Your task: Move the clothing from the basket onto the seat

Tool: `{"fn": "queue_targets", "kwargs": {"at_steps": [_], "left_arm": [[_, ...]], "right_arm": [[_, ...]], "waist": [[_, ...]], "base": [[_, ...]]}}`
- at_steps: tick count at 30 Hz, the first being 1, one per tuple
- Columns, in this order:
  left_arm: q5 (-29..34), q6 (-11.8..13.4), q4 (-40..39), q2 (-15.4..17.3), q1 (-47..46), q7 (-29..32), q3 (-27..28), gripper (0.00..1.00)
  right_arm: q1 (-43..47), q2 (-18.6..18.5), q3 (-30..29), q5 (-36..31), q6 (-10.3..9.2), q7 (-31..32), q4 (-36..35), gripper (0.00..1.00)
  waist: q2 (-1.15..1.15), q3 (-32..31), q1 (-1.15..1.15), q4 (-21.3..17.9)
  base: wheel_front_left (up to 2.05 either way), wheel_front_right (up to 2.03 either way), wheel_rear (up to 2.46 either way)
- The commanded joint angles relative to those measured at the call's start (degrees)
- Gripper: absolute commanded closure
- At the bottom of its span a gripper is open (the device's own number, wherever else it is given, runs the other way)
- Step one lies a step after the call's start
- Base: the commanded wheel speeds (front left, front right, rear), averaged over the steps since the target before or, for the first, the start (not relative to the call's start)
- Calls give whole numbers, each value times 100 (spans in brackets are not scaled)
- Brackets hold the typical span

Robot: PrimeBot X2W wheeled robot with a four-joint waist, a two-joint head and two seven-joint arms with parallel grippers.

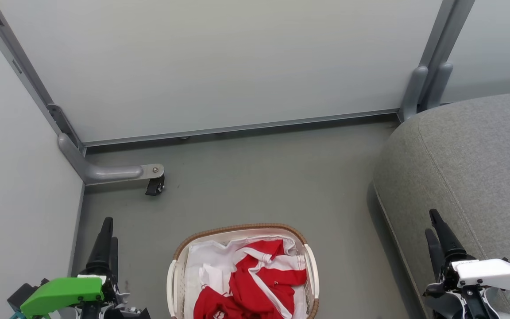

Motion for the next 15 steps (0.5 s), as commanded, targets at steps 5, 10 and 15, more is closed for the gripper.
{"fn": "queue_targets", "kwargs": {"at_steps": [5, 10, 15], "left_arm": [[378, -21, -225, 26, -28, -165, -117, 0], [791, -23, -339, 30, -31, -287, -207, 0], [1274, -25, -438, 34, -53, -399, -304, 0]], "right_arm": [[-12, -59, -64, -525, 2, -171, -164, 0], [9, -65, -102, -1124, 2, -293, -326, 0], [46, -71, -67, -1875, 2, -405, -540, 0]], "waist": [[0, -7, 0, 1], [0, -14, 0, 2], [0, -23, 0, 5]], "base": [[0, 0, 0], [0, 0, 0], [0, 0, 0]]}}
